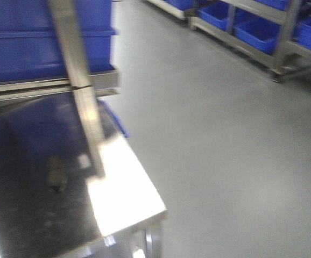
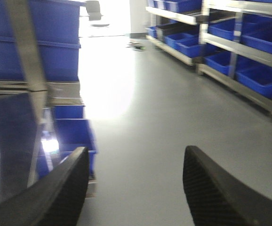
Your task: Move and align brake pads A on conveyor
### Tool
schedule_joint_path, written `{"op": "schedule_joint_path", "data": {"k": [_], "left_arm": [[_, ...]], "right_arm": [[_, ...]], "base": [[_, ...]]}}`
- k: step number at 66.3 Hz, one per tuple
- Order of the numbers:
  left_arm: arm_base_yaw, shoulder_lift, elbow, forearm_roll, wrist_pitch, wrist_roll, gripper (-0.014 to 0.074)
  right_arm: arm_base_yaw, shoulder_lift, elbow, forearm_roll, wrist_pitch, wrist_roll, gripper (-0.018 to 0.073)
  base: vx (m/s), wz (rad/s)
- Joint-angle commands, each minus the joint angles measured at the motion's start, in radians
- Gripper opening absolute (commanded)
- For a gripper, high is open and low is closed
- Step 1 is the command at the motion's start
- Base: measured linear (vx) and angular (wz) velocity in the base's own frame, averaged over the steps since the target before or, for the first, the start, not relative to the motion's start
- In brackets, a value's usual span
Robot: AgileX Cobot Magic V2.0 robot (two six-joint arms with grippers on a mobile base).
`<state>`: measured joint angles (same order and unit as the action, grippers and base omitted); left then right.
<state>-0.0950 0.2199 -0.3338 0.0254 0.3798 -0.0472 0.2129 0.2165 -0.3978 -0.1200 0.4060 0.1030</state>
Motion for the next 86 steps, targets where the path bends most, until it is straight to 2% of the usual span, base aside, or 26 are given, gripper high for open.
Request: {"op": "schedule_joint_path", "data": {"k": [1,19,45,86], "left_arm": [[-0.007,0.011,-0.024,-0.001,-0.077,0.002,0.0394],[-0.007,0.011,-0.024,-0.001,-0.077,0.002,0.0394],[-0.007,0.011,-0.024,-0.001,-0.077,0.002,0.0394],[-0.007,0.011,-0.024,-0.001,-0.077,0.002,0.0394]], "right_arm": [[-0.004,0.011,-0.026,-0.011,-0.075,0.000,0.0433],[-0.004,0.011,-0.026,-0.011,-0.075,0.000,0.0433],[-0.004,0.011,-0.026,-0.011,-0.075,0.000,0.0433],[-0.004,0.011,-0.026,-0.011,-0.075,0.000,0.0433]], "base": [[0.15,0.98],[0.13,0.82],[0.08,0.54],[0.01,0.05]]}}
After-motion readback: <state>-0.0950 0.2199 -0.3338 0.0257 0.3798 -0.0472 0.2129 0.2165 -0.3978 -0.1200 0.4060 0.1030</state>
